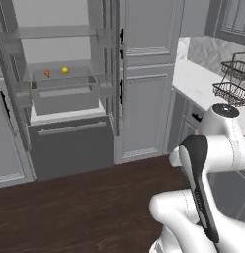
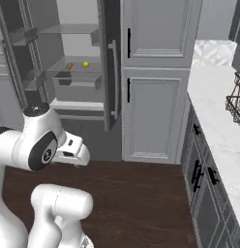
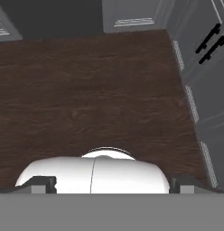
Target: Place one lemon and one chicken drumstick in each tupperware on the nearby counter, to pack two identical lunches.
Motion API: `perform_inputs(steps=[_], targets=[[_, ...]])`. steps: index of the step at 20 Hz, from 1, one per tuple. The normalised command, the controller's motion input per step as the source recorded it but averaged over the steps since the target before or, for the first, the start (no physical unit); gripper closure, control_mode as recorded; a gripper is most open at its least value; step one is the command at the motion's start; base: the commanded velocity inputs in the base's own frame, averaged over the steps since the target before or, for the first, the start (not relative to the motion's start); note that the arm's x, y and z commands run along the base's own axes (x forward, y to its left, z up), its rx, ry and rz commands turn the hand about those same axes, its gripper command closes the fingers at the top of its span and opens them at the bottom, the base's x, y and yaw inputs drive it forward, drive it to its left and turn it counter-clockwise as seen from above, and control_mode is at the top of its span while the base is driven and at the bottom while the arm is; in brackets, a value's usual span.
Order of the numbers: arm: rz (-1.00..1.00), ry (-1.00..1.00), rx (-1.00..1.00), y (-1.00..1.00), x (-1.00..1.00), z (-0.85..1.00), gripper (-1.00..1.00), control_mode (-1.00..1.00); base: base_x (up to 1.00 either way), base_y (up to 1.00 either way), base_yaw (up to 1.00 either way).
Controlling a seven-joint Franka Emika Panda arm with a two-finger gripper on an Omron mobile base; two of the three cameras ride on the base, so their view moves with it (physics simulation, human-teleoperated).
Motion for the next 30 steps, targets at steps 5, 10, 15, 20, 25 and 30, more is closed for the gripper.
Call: perform_inputs(steps=[5, 10, 15, 20, 25, 30], targets=[[0.0, 0.0, 0.0, 0.0, 0.0, 0.0, -1.0, 1.0, -0.07, 0.73, 0.74], [0.0, 0.0, 0.0, 0.0, 0.0, 0.0, -1.0, 1.0, 0.53, 0.56, 0.04], [0.0, 0.0, 0.0, 0.0, 0.0, 0.0, -1.0, 1.0, 0.99, 0.61, -0.39], [0.0, 0.0, 0.0, 0.0, 0.0, 0.0, -1.0, 1.0, 1.0, 0.32, -0.34], [0.0, 0.0, 0.0, 0.0, 0.0, 0.0, -1.0, 1.0, 1.0, -0.13, -0.03], [0.0, 0.0, 0.0, 0.0, 0.0, 0.0, -1.0, 1.0, 1.0, -0.22, 0.0]])
